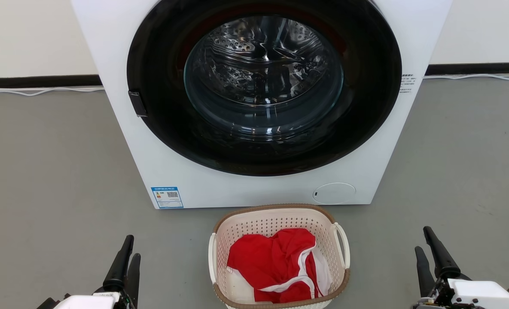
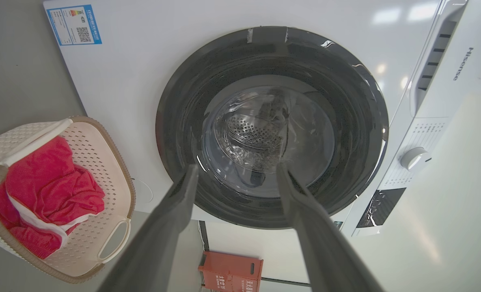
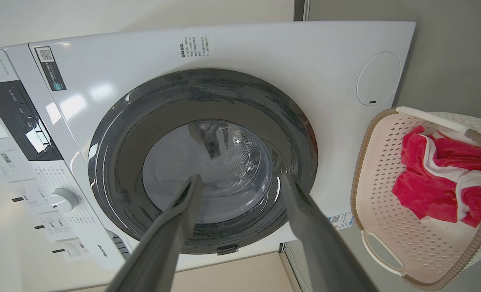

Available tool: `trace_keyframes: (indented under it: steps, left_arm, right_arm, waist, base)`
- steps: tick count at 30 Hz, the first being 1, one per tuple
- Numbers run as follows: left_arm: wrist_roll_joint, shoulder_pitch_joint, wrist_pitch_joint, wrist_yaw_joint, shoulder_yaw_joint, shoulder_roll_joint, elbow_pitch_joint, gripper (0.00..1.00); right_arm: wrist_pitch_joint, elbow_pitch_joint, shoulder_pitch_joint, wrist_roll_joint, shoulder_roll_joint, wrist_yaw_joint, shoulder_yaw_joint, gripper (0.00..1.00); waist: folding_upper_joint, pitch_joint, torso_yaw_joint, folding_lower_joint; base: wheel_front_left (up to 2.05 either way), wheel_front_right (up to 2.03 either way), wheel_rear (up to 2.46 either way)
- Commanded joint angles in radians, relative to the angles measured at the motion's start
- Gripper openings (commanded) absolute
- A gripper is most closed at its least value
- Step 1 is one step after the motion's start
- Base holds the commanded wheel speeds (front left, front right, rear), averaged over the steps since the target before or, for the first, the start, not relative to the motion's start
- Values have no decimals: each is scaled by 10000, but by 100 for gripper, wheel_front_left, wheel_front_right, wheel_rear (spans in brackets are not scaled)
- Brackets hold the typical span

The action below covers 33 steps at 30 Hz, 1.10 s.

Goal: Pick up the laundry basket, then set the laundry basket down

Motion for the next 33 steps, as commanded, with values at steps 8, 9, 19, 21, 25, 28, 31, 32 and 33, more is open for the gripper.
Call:
trace_keyframes:
  steps: [8, 9, 19, 21, 25, 28, 31, 32, 33]
  left_arm:
    - [28, -234, -287, -11, -120, 67, -465, 100]
    - [29, -226, -316, -11, -133, 68, -482, 100]
    - [545, -161, -608, -17, -267, 84, -523, 100]
    - [720, -156, -667, -17, -292, 87, -522, 100]
    - [1170, -156, -784, 24, -355, 94, -561, 100]
    - [1437, -152, -843, 62, -388, 97, -594, 100]
    - [1826, -146, -931, 103, -439, 102, -654, 100]
    - [1950, -143, -961, 110, -457, 103, -677, 100]
    - [2081, -139, -990, 122, -473, 105, -701, 100]
  right_arm:
    - [-254, -541, -193, -55, -89, 11, 173, 100]
    - [-277, -569, -182, -62, -91, 11, 191, 100]
    - [-639, -768, -142, -577, -299, 17, 518, 100]
    - [-725, -763, -151, -804, -372, 19, 585, 100]
    - [-866, -729, -184, -1404, -477, 21, 673, 100]
    - [-926, -741, -203, -1761, -463, 22, 646, 100]
    - [-1014, -758, -210, -2322, -437, 24, 628, 100]
    - [-1043, -766, -211, -2529, -434, 25, 622, 100]
    - [-1072, -777, -210, -2735, -430, 25, 626, 100]
  waist:
    - [0, 17, -1, -3]
    - [0, 17, -1, -3]
    - [0, 4, -19, -3]
    - [0, -3, -27, -3]
    - [0, -12, -50, -3]
    - [0, -18, -62, -3]
    - [0, -27, -78, -3]
    - [0, -32, -81, -3]
    - [0, -38, -84, -3]
  base:
    - [0, 0, 0]
    - [0, 0, 0]
    - [0, 0, 0]
    - [0, 0, 0]
    - [0, 0, 0]
    - [0, 0, 0]
    - [0, 0, 0]
    - [0, 0, 0]
    - [0, 0, 0]
